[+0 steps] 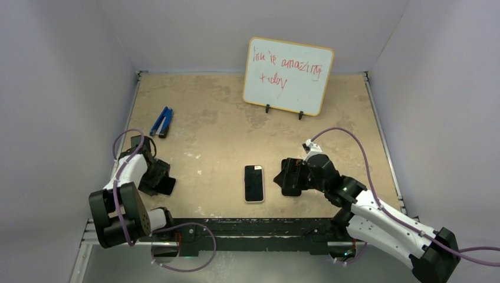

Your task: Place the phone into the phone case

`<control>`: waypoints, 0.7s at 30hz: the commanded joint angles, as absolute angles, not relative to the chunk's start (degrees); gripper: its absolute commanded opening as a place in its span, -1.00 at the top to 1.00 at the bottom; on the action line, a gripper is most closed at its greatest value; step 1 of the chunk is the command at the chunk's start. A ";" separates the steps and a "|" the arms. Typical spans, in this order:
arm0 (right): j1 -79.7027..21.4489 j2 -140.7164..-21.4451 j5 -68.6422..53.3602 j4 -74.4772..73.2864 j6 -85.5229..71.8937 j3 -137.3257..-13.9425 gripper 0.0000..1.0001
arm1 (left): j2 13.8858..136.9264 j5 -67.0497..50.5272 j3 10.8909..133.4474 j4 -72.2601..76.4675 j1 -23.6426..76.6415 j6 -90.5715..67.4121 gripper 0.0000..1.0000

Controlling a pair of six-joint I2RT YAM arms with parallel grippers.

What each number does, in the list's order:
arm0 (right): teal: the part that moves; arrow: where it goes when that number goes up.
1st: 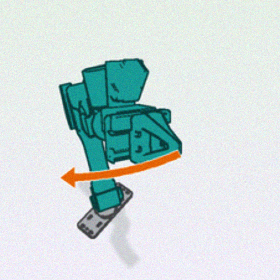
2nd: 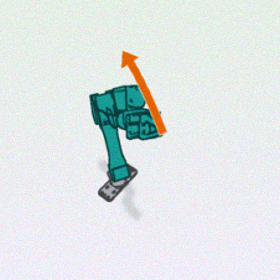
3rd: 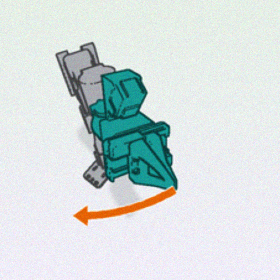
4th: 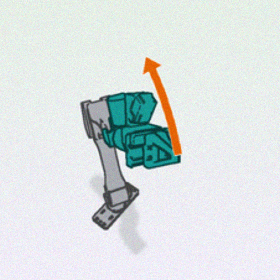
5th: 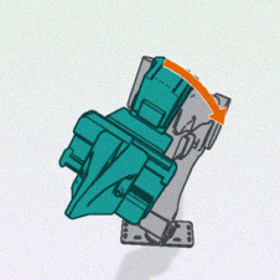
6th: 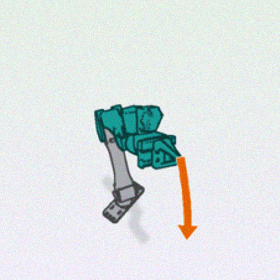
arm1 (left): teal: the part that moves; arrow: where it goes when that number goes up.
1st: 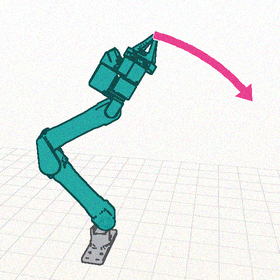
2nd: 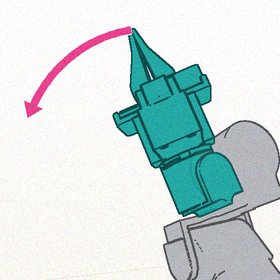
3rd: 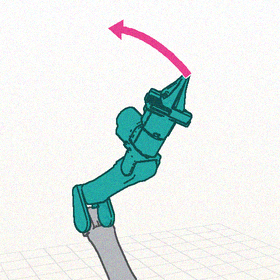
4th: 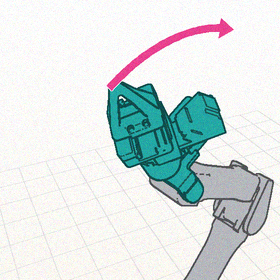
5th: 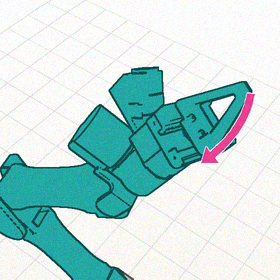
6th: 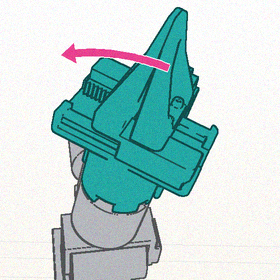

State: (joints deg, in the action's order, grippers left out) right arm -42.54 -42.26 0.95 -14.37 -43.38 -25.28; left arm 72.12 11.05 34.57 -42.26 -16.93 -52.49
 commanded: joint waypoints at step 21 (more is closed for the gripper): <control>-42.72 -43.28 -1.44 -9.52 -42.58 -29.30 -0.96 | 65.64 -5.52 28.68 -31.44 -0.55 -58.00 -0.15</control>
